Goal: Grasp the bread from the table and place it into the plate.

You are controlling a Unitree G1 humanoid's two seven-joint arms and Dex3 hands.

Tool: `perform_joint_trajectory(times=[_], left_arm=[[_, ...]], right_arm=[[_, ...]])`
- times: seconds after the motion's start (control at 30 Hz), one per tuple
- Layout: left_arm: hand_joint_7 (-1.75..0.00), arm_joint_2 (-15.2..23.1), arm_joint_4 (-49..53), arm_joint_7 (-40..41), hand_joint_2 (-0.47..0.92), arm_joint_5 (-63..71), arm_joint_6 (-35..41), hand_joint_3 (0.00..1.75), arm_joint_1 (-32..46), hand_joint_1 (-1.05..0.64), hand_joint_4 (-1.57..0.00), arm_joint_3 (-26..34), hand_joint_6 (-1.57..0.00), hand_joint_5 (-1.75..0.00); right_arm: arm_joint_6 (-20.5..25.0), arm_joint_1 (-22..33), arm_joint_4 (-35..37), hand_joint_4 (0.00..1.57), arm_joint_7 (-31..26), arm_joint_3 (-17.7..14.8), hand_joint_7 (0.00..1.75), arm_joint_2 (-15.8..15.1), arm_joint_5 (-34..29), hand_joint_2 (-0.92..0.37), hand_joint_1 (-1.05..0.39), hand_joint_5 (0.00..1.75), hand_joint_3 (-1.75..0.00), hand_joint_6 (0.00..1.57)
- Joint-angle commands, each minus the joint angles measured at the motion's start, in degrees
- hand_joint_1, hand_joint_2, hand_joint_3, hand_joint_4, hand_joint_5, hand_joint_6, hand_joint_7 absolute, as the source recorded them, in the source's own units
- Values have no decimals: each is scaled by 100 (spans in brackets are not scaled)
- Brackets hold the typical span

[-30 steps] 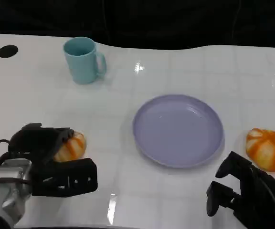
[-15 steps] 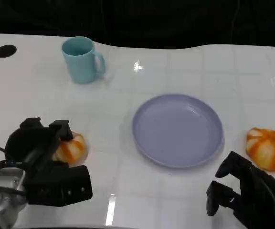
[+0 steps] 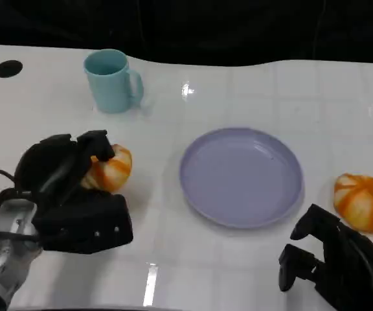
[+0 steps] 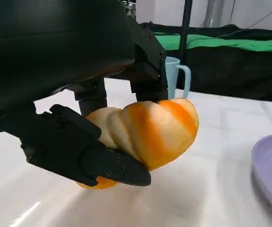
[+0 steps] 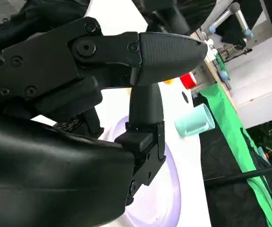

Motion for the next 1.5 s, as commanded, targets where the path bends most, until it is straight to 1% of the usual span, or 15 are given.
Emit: perform_joint_trajectory(times=[0.03,0.3,0.47,0.5,0.6,0.77,0.9,1.07,1.1,1.13,1.2,1.27,1.37,1.43,1.5], left_arm=[[-175,69,-250,-212,87,-31,67,41,-208,-25,-81,73,-58,-175],[-175,-218,-408,-382,87,68,208,36,-662,-25,-81,-78,-58,-175],[-175,-525,-312,-381,85,150,168,34,-950,-22,-85,-273,-61,-175],[-175,-573,-255,-378,84,163,98,36,-1024,-20,-87,-325,-62,-175],[-175,-743,-103,-446,70,180,86,64,-1239,-19,-86,-452,-62,-175],[-175,-1034,326,-373,66,289,7,67,-1593,-21,-85,-673,-60,-175],[-175,-1077,452,-326,66,308,-18,67,-1664,-22,-85,-709,-60,-175],[-174,-1634,1093,-430,75,314,-162,74,-2059,-28,-86,-1034,-60,-175],[-154,-1704,1211,-434,75,327,-189,74,-2126,-28,-80,-1088,-61,-175],[-144,-1752,1304,-431,75,334,-212,74,-2178,-29,-78,-1127,-64,-175],[-137,-1882,1491,-408,74,378,-191,72,-2279,-29,-73,-1218,-61,-171],[-150,-2013,1701,-366,76,383,-188,69,-2371,-28,-73,-1268,-59,-174],[-152,-2138,1955,-318,71,369,-231,81,-2483,-26,-74,-1303,-62,-174],[-169,-2216,2140,-193,69,369,-328,82,-2553,-25,-82,-1316,-63,-175],[-173,-2275,2301,-104,67,370,-398,82,-2616,-24,-87,-1327,-67,-175]], right_arm=[[-61,25,6,74,28,-31,175,-55,23,-91,-57,175,-47,46],[-126,44,40,75,75,-32,175,-19,41,-91,-57,175,-47,45],[-79,82,-16,75,56,-29,174,-17,59,-91,-56,175,-47,44],[-95,87,-16,74,76,-24,174,-29,51,-91,-56,175,-47,44],[-34,94,-36,75,113,-41,175,-56,107,-92,-56,175,-46,44],[20,148,-131,75,56,-31,175,-57,101,-92,-56,175,-45,45],[46,157,-150,75,53,-37,175,-51,114,-92,-56,175,-45,45],[25,222,-217,77,102,-5,175,-85,100,-92,-57,175,-46,47],[22,227,-219,77,103,2,175,-90,92,-92,-57,175,-46,47],[20,230,-220,78,104,6,175,-93,87,-92,-57,175,-47,48],[24,266,-273,78,89,26,175,-81,88,-92,-56,175,-47,48],[-17,284,-275,78,106,39,175,-70,84,-92,-56,175,-48,48],[-27,304,-284,79,114,46,175,-48,106,-92,-56,175,-48,48],[-44,311,-287,80,124,54,175,-44,98,-92,-55,175,-49,50],[-46,322,-315,80,111,71,174,-52,65,-92,-55,175,-49,50]])
